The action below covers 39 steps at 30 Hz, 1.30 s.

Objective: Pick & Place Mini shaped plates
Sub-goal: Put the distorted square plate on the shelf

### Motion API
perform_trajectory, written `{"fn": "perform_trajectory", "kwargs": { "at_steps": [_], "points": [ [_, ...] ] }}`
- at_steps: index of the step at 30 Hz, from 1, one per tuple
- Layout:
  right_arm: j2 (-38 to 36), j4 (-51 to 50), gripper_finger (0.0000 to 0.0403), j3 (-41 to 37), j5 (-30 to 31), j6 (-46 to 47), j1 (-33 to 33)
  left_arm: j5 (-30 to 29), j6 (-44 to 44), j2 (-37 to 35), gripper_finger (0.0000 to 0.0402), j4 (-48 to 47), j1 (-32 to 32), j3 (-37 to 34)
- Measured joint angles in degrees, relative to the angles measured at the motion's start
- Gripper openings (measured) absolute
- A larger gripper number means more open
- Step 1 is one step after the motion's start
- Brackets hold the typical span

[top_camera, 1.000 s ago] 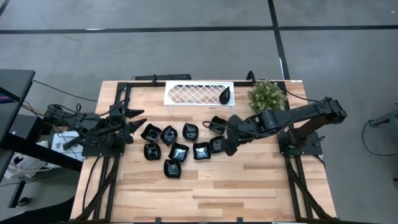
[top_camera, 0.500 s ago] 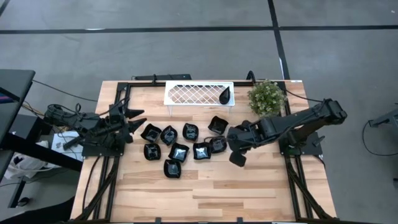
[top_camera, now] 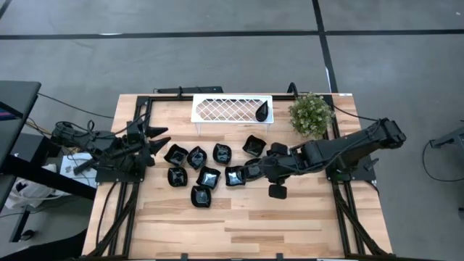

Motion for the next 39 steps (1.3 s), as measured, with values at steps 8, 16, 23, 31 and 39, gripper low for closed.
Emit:
{"fn": "perform_trajectory", "kwargs": {
  "at_steps": [8, 16, 23, 31, 39],
  "points": [
    [0.77, 2.95, 0.0083, 0.0, -1.63, -0.08, 0.88, -0.01, 0.0, 0.0, 0.0214, 0.46, -0.02, 0.0],
    [4.6, 5.8, 0.0083, 0.02, -1.52, -0.01, 3.55, -0.04, 0.0, 0.04, 0.0214, 0.89, -0.02, 0.0],
    [5.87, 6.75, 0.0083, -0.02, -1.08, 2.56, 4.17, -0.05, 0.0, 0.46, 0.0214, 1.26, -0.02, 0.02],
    [6.42, 12.01, 0.0083, 0.11, -2.27, 1.46, 3.96, -0.02, 0.0, 0.76, 0.0214, 1.41, -0.02, 0.02],
    [12.41, 13.89, 0.0083, 0.99, -4.56, -2.18, 4.13, -0.02, 0.01, 0.76, 0.0214, 1.7, 0.0, 0.02]
  ]
}}
